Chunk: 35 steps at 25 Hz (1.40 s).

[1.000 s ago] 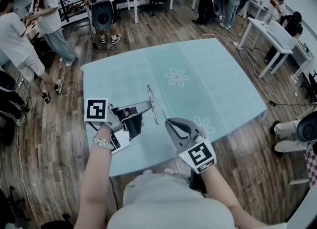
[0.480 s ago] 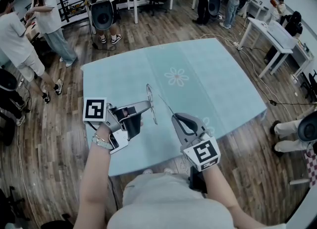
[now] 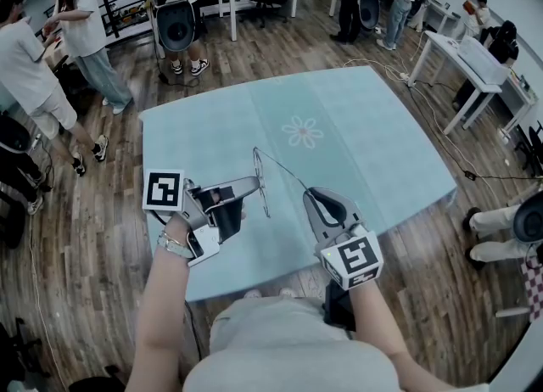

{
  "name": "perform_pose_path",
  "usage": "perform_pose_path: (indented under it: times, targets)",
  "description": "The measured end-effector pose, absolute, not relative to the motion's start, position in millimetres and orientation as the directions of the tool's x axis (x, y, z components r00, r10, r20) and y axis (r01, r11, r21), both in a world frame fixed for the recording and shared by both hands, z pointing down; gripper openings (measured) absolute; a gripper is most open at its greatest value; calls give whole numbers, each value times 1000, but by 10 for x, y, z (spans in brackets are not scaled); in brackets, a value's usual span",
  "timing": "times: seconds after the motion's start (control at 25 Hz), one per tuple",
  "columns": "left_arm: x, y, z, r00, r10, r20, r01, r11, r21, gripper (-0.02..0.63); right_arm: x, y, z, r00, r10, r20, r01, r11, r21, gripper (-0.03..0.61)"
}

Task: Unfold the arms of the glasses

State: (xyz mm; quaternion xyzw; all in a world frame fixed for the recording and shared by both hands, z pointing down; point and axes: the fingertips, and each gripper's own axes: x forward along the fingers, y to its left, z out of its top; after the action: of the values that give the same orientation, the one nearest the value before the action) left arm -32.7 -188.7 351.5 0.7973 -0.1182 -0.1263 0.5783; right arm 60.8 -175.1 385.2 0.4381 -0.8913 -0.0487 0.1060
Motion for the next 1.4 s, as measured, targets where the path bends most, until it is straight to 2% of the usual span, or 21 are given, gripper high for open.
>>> perform_pose_path:
  times: [1.4]
  targets:
    - [-222, -1463, 3780, 974, -226, -20, -45, -280, 959, 12, 999, -2067, 3824, -476, -868, 143, -852, 495, 172, 48]
